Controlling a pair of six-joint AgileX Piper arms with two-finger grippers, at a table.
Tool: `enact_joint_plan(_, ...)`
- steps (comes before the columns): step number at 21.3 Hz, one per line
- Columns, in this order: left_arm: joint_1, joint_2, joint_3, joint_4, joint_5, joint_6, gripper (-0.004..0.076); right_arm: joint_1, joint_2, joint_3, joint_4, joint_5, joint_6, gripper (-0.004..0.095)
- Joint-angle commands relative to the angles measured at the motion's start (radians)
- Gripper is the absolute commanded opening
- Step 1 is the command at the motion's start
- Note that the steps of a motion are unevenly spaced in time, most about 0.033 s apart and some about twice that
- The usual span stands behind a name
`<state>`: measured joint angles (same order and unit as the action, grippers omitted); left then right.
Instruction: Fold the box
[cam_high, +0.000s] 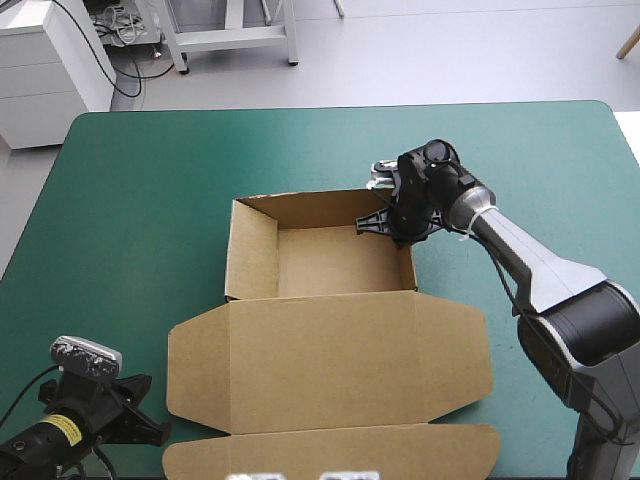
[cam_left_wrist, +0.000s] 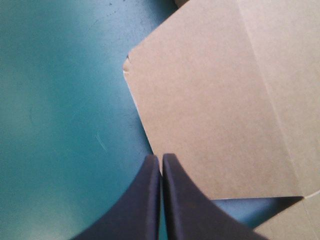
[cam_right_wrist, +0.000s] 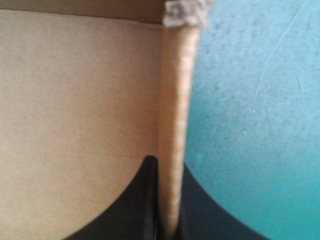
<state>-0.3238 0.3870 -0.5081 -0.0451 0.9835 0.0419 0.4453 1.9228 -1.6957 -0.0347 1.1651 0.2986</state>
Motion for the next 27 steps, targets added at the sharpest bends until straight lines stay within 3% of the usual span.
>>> enact_joint_plan(1,-0.003,0.000,-0.027,-0.012,-0.053,-0.002,-0.0008,-0.077,-0.063,-0.054,0.016,0.005,-0.038,-0.0020)
enact_joint_plan(6,-0.003,0.000,-0.027,-0.012,-0.053,-0.002,-0.0008,-0.292,-0.124,-0.069,-0.012,0.005,-0.112,-0.0021)
enact_joint_plan(14,-0.003,0.000,-0.027,-0.012,-0.053,-0.007,-0.0008,-0.913,-0.155,-0.069,-0.006,0.005,-0.245,-0.0021)
enact_joint_plan(16,-0.003,0.000,-0.027,-0.012,-0.053,-0.003,-0.0008,-0.989,-0.155,-0.069,-0.006,0.005,-0.245,-0.0021)
enact_joint_plan(19,-0.003,0.000,-0.027,-0.012,-0.053,-0.002,-0.0008,-1.024,-0.155,-0.069,-0.024,0.005,-0.218,0.0025)
enact_joint_plan(21,-0.003,0.000,-0.027,-0.012,-0.053,-0.002,-0.0008,-1.027,-0.155,-0.069,-0.069,0.005,-0.197,0.0270)
enact_joint_plan(24,-0.003,0.000,-0.027,-0.012,-0.053,-0.002,-0.0008,-1.029,-0.155,-0.069,-0.057,0.005,-0.201,0.0405)
enact_joint_plan(27,-0.003,0.000,-0.027,-0.012,-0.053,-0.002,-0.0008,-1.029,-0.155,-0.069,-0.050,0.005,-0.204,0.0419)
